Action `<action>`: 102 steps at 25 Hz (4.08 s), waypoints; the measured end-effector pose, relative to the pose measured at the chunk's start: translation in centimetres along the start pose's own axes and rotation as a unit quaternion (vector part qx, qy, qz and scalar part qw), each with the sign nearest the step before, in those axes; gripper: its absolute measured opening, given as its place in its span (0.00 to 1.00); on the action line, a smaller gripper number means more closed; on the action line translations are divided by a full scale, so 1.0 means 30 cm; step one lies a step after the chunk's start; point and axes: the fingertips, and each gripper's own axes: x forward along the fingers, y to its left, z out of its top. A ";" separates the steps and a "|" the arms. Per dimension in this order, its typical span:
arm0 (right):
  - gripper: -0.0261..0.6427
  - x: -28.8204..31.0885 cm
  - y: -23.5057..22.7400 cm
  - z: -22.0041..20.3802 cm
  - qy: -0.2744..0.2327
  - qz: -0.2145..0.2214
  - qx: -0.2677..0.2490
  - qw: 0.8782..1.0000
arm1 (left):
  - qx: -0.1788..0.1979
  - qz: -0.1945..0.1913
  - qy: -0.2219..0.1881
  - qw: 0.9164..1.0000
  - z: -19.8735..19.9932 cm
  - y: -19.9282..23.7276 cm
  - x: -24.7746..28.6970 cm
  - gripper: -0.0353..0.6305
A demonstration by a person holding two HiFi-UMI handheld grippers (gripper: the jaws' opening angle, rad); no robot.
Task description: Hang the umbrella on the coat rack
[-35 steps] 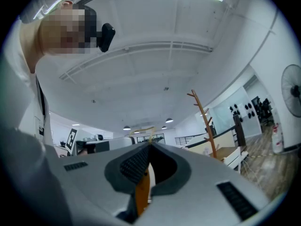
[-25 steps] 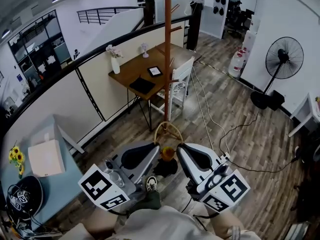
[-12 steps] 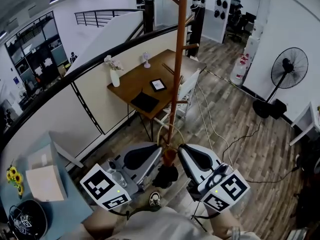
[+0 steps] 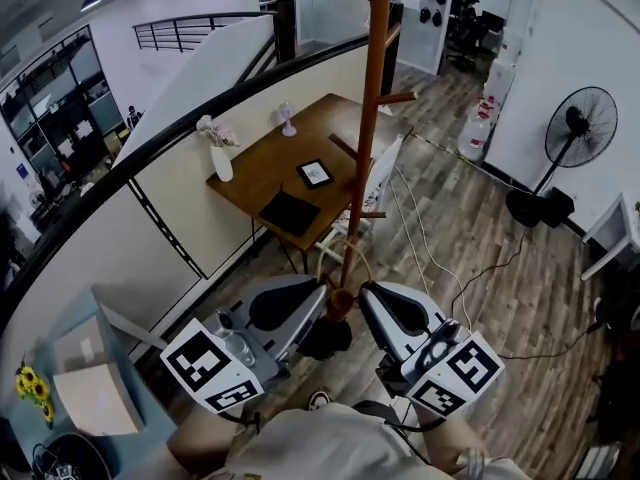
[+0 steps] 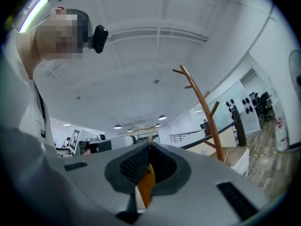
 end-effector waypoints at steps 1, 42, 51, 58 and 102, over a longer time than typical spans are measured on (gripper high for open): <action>0.05 0.012 -0.016 -0.005 0.002 -0.003 0.001 1.000 | -0.002 -0.001 0.001 1.000 -0.007 0.018 0.009 0.05; 0.05 0.325 -0.768 -0.196 0.101 0.144 0.095 0.980 | -0.022 0.198 0.049 0.979 -0.319 0.524 0.525 0.05; 0.05 0.337 -0.752 -0.236 0.106 0.113 0.097 0.983 | -0.036 0.170 0.064 0.983 -0.349 0.546 0.504 0.05; 0.05 0.349 -0.760 -0.321 0.122 0.082 0.107 0.983 | -0.054 0.150 0.082 0.984 -0.426 0.581 0.481 0.05; 0.05 0.321 -1.223 -1.542 0.288 -0.072 0.173 0.939 | -0.193 0.142 0.218 0.946 -1.697 0.962 0.468 0.05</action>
